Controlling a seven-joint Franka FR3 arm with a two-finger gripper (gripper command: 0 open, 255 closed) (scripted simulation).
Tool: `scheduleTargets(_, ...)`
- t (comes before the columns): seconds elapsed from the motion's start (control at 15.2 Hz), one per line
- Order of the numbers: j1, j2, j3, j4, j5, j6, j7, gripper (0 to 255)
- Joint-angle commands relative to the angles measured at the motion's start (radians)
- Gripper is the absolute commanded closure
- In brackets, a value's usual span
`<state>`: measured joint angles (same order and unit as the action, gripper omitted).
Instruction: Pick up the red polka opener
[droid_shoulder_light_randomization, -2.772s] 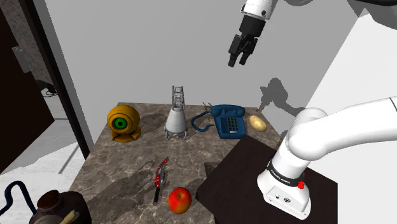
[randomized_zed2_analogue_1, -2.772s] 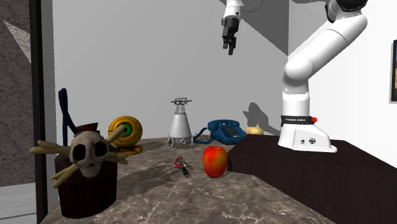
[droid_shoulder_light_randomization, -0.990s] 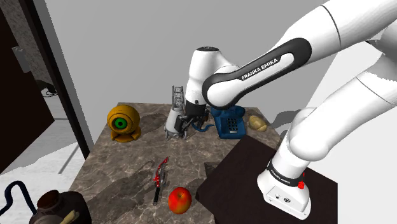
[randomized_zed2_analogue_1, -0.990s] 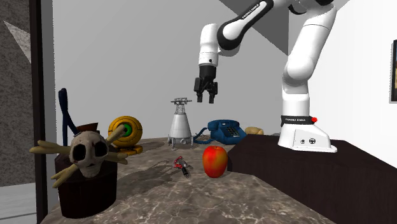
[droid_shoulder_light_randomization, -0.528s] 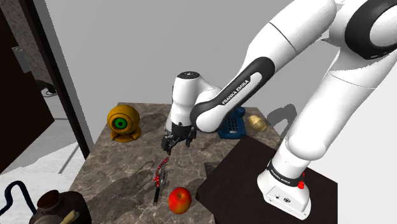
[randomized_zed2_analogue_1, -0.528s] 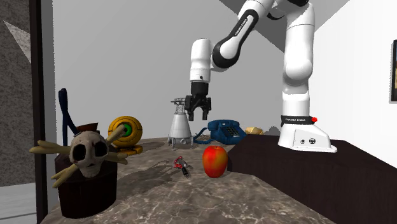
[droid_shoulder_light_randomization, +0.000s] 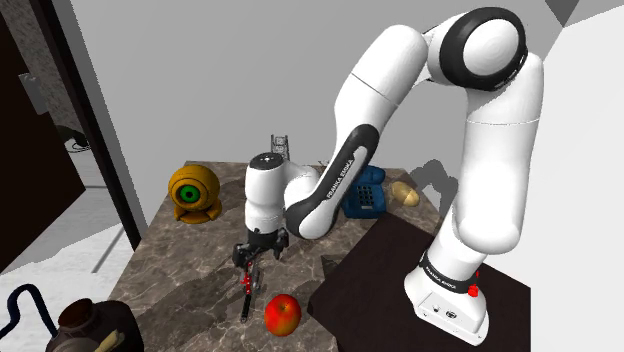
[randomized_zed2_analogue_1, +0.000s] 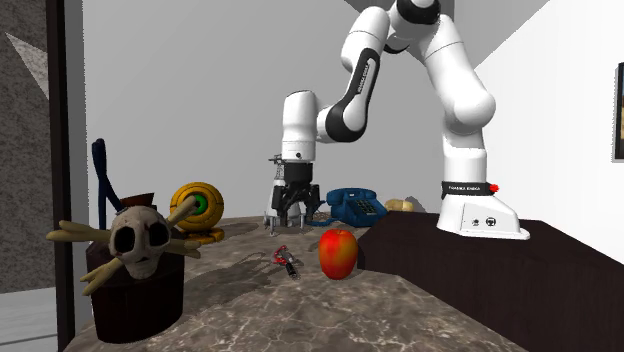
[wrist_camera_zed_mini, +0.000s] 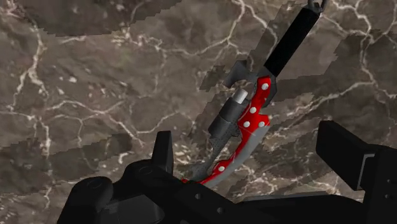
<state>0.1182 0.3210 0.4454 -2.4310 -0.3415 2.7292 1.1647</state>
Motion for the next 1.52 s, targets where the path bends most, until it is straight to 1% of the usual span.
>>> scheduleTargets(0.0, 0.060, 0.093, -0.054, 0.061, -0.070, 0.018, 0.079, 0)
scheduleTargets(0.13, 0.115, 0.175, -0.098, 0.122, -0.108, 0.031, 0.132, 0)
scheduleTargets(0.66, 0.184, 0.292, -0.180, 0.173, -0.172, 0.102, 0.187, 0)
scheduleTargets(0.79, 0.185, 0.292, -0.180, 0.173, -0.171, 0.102, 0.187, 0)
scheduleTargets(0.86, 0.184, 0.292, -0.180, 0.173, -0.171, 0.101, 0.186, 255)
scheduleTargets(1.45, 0.185, 0.292, -0.180, 0.173, -0.171, 0.102, 0.187, 255)
